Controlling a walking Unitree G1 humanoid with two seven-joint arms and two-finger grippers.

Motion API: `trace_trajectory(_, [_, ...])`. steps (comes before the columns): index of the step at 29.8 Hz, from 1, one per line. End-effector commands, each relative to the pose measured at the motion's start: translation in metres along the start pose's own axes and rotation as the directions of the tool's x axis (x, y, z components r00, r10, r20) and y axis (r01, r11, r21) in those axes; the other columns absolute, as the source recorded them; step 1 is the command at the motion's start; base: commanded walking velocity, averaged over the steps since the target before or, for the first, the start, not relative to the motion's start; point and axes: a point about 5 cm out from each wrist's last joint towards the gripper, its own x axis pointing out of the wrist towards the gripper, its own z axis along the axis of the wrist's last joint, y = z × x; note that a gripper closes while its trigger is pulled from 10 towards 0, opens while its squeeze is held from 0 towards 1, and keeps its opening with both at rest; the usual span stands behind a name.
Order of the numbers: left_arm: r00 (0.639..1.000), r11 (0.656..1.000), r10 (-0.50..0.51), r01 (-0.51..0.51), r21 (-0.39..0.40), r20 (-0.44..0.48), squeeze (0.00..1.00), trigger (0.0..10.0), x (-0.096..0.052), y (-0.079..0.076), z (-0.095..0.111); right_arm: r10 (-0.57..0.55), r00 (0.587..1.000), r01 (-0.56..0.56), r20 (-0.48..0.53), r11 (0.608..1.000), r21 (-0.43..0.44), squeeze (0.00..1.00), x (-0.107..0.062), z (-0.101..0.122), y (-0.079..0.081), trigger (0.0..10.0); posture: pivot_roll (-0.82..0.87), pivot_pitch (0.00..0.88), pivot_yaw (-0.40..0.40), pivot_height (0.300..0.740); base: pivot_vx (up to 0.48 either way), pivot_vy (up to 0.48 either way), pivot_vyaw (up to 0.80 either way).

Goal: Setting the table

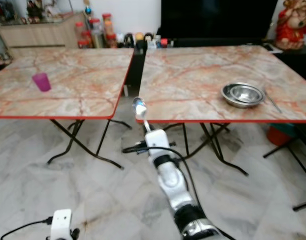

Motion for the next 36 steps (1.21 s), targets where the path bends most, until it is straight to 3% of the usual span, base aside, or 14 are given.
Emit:
trace_trajectory(1, [1.0, 1.0, 0.016, -0.016, -0.005, 0.001, 0.0, 10.0, 0.0006, 0.0063, 0.0028, 0.024, 1.0, -0.024, 0.009, 1.0, 0.011, 0.0, 0.0042, 0.005, 0.0095, 10.0, 0.0, 0.0, 0.005, 0.719, 0.36, 0.0, 0.0])
trace_trajectory(31, [1.0, 1.0, 0.009, -0.009, 0.007, 0.005, 0.0, 10.0, 0.0009, 0.0049, 0.0042, 0.057, 0.998, -0.057, 0.028, 0.998, 0.003, 0.0, 0.004, 0.007, 0.0157, 10.0, -0.01, 0.0, 0.007, 0.719, 0.366, 0.0, 0.19])
trace_trajectory(36, [1.0, 1.0, 0.006, -0.007, 0.01, 0.008, 0.0, 10.0, 0.001, 0.0045, 0.0048, 0.058, 0.998, -0.058, 0.033, 0.998, 0.008, 0.0, 0.0043, 0.0078, 0.0157, 10.0, -0.01, 0.0, 0.007, 0.719, 0.0, 0.0, 0.0])
